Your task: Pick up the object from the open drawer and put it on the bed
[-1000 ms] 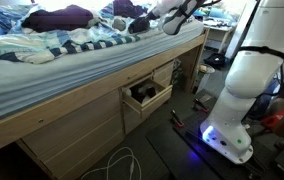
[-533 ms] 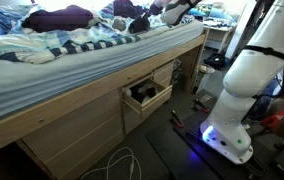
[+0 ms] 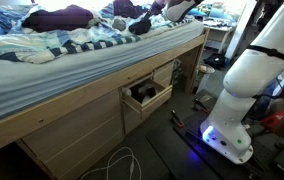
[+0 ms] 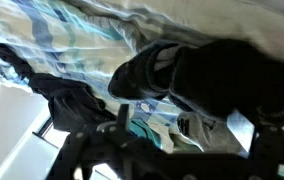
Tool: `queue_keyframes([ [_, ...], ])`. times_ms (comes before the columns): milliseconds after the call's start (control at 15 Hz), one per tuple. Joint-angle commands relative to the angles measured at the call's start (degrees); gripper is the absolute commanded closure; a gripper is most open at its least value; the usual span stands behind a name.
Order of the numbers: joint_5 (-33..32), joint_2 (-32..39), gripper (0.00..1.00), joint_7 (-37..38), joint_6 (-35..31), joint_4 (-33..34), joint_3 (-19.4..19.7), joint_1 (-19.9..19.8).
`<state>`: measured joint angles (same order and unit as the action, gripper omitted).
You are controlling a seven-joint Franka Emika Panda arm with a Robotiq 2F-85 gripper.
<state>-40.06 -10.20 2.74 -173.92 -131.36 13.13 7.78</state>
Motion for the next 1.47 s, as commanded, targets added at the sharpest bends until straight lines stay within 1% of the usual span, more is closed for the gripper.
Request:
queue_keyframes([
  [0,-0.56,-3.79,0.0,0.85,3.85,-2.87,-1.32,0.16],
  [600,-0.66,-6.92,0.0,1.12,6.97,-5.22,-2.57,0.04],
  [867,1.5,-9.07,0.0,-0.12,9.16,-7.11,-2.86,1.52],
  [933,6.33,-9.41,0.0,-3.64,9.3,-8.01,-7.04,-2.06],
  [1200,15.53,-11.13,0.0,-8.61,11.79,-9.77,-10.25,-2.28],
  [1400,20.09,-12.23,0.0,-11.1,13.74,-10.53,-11.73,-2.07],
])
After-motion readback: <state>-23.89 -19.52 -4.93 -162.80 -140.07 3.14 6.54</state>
